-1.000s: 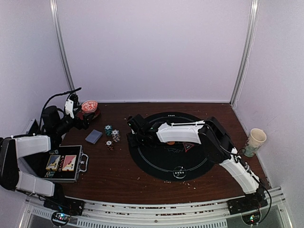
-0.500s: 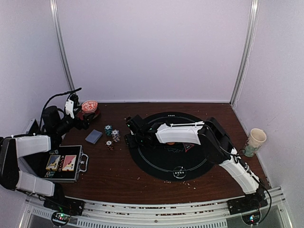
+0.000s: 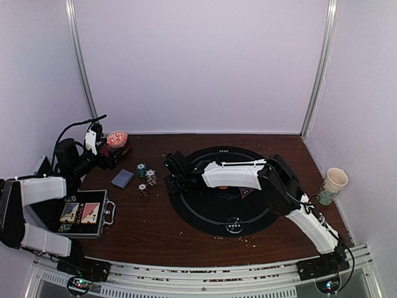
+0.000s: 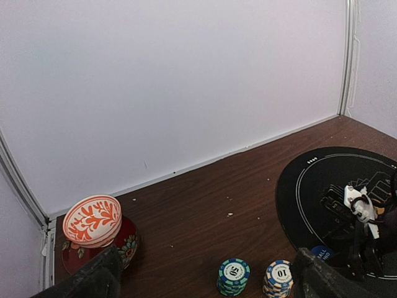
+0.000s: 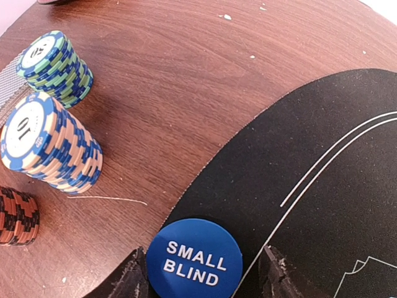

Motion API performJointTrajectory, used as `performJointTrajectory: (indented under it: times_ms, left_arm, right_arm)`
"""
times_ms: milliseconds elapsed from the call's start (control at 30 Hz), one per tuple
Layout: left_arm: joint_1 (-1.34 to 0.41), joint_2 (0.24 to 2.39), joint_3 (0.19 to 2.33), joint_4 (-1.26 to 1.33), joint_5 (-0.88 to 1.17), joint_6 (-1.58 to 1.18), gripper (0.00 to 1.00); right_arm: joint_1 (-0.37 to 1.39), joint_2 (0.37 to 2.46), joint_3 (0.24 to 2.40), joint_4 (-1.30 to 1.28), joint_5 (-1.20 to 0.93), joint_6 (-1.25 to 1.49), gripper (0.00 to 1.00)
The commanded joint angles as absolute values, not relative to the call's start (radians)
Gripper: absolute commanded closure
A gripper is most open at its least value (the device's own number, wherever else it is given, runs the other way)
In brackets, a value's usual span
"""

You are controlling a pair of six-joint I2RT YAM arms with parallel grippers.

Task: Distribute texas hold em gaming equipment
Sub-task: Place the small blind button in the small blind area.

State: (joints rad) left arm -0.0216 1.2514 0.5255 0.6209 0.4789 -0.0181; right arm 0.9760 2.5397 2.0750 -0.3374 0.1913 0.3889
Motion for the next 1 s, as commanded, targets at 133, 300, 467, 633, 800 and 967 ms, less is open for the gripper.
performJointTrajectory:
  times_ms: [133,300,467,633,800,967]
  left_arm:
    - [-0.027,1.258,0.542,0.669,0.486,-0.018,0.02]
    - [-0.026,1.261,0.543,0.669,0.485,-0.017,0.02]
    - [-0.027,1.261,0.544,0.669,0.486,-0.017,0.02]
    - [-0.027,1.261,0.543,0.669,0.486,-0.017,0.02]
    - [-0.026,1.255,0.543,0.667,0.486,-0.017,0.02]
    - [-0.027,1.254,0.543,0.667,0.487,-0.018,0.02]
  right_arm:
    - [0.983,2.546,2.071,-0.379,0.228,0.38,0.41]
    - [0.986,2.521,2.051,-0.368,0.217,0.373,0.34]
    - [0.988,2.474,2.048,-0.38,0.206,0.371,0.24]
    - [0.985,2.365,1.968,-0.39,0.236,0.367,0.18]
    - [0.977,2.213,1.795,-0.394,0.261,0.365,0.09]
    - [0.949,2.064,1.57,-0.377,0.289,0.382,0.02]
